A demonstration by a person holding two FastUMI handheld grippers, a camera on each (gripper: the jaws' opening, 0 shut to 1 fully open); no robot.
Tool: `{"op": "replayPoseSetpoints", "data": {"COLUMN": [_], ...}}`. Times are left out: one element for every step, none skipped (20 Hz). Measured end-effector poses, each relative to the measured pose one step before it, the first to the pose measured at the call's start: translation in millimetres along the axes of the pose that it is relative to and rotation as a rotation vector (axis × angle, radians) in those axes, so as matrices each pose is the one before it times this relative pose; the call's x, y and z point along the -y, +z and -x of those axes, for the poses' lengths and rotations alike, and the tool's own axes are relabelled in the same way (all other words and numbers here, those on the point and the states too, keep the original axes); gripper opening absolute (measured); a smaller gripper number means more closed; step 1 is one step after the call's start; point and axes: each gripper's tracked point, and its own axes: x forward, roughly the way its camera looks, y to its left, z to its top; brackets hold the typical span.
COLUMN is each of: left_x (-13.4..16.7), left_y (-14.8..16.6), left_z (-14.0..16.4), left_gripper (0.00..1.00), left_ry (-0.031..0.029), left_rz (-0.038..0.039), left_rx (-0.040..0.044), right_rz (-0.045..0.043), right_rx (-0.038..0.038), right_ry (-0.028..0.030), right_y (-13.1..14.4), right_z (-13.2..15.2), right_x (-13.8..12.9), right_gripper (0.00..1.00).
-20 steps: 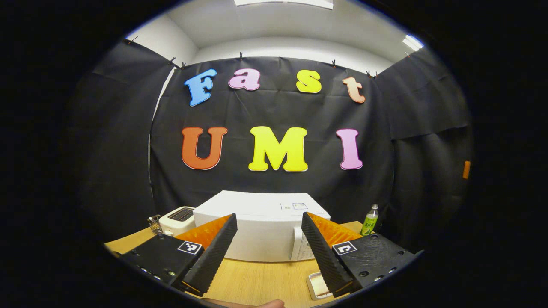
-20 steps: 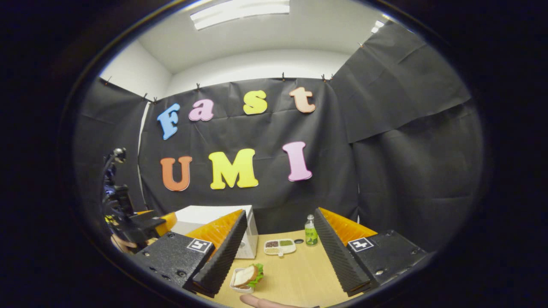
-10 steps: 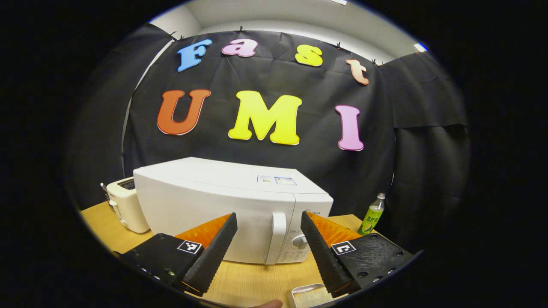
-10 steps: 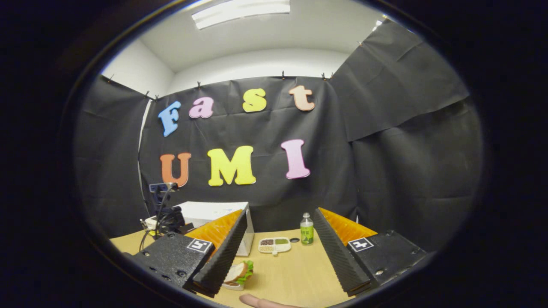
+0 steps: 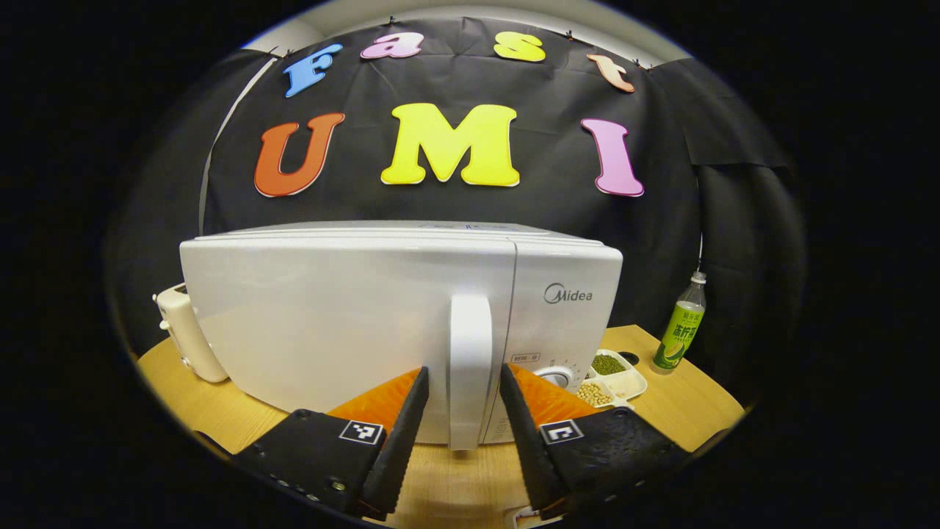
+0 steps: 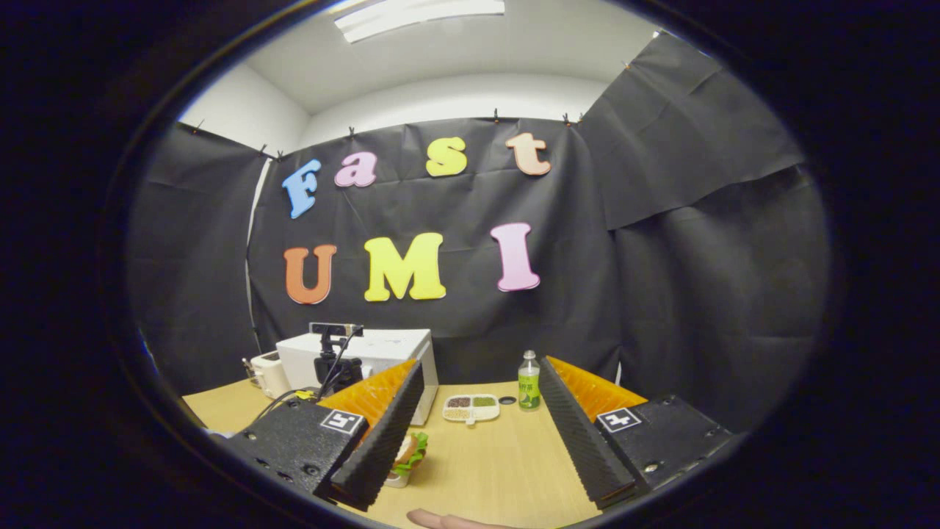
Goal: Open the microwave oven with the left hand, put the food in, and close the microwave oven.
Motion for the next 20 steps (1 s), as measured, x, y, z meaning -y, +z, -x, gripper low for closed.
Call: {"op": "replayPoseSetpoints", "data": {"left_x": [3.59,-0.33,-0.1,-0.59,0.25,0.89,-0.33,0.43,0.71,-0.64,1.02,-1.09,-1.35,-0.35,-0.77,-2.05,-1.43,-3.84,-3.35,-2.52], "left_y": [-0.53,-3.47,-1.48,-0.25,0.52,-0.16,-1.48,0.55,-0.05,-0.04,-0.9,1.48,-6.53,0.12,-3.91,-0.58,-3.08,-1.96,-3.74,-1.94], "left_z": [3.66,-7.71,-0.25,1.08,3.15,-1.94,0.04,2.13,1.7,0.5,1.3,10.98,8.49,12.81,13.37,14.4,15.66,17.13,14.46,14.77], "left_gripper": [0.63,0.35,0.22,0.11,0.11,0.1,0.1,0.1,0.1,0.1,0.1,0.0,0.0,0.0,0.0,0.0,0.0,0.0,0.0,0.0], "left_ry": [-0.02202,0.00359,0.00026,-0.00263,-0.00564,-0.00926,-0.01321,-0.01531,-0.01097,-0.00538,0.00736,0.00671,-0.00951,-0.02261,-0.02584,-0.02988,-0.02663,-0.01933,-0.01409,-0.01284], "left_rz": [0.0035,0.01882,0.00266,-0.00865,-0.0099,-0.00457,0.00656,0.00285,0.00108,-0.0079,-0.00605,-0.00607,-0.01285,-0.00664,0.00083,-0.00292,-0.00133,0.00155,0.00266,-0.012], "left_rx": [-0.01356,-0.00097,-0.01055,-0.00231,-0.0021,0.00236,-0.00624,0.00026,-0.00059,0.01101,0.00692,0.01849,-0.01083,0.02218,-0.00406,0.01748,-0.00543,0.00779,-0.00463,-0.00079], "right_rz": [0.00585,0.00079,-0.00312,-0.0032,-0.0018,-0.00255,-0.00168,-0.00126,0.00007,0.00075,0.00276,0.00201,0.00292,-0.00001,-0.00373,-0.00681,-0.00763,-0.00676,-0.00713,-0.0075], "right_rx": [-0.00647,-0.00886,-0.0097,-0.00766,-0.00498,-0.00125,0.00128,0.00088,0.00146,0.00172,0.0006,-0.00084,-0.00185,-0.00753,-0.00914,-0.0046,-0.00366,-0.00467,-0.00316,-0.00254], "right_ry": [-0.00425,-0.00147,0.0024,0.00201,-0.00166,-0.00046,0.00052,-0.00129,-0.00333,-0.00193,-0.00047,-0.00003,0.00058,-0.00556,-0.00111,0.00329,-0.00076,-0.00246,0.00067,0.00546], "right_y": [-3.29,-4.95,-2.23,-2.3,-0.86,-0.57,0.83,-0.81,0.28,0.3,-0.02,-2.11,-0.82,-2.66,-2.39,-0.97,0.15,-1.66,0.03,-0.59], "right_z": [-0.5,-0.01,-0.49,0.11,0.27,1.48,1.72,1.26,1.19,0.81,0.89,0.72,-0.13,0.12,-0.14,0.38,-0.02,-0.73,0.35,1.19], "right_x": [1.95,1.69,0.07,0.07,1.36,1.63,0.46,0.71,1.28,0.89,-0.2,0.28,0.32,1.22,1.42,-1.94,-1.01,-0.52,-2.6,-5.07], "right_gripper": [0.91,0.91,0.91,1.0,0.91,0.91,0.91,0.91,0.91,0.91,0.91,1.0,1.0,0.91,1.0,0.91,1.0,0.91,1.0,0.91]}}
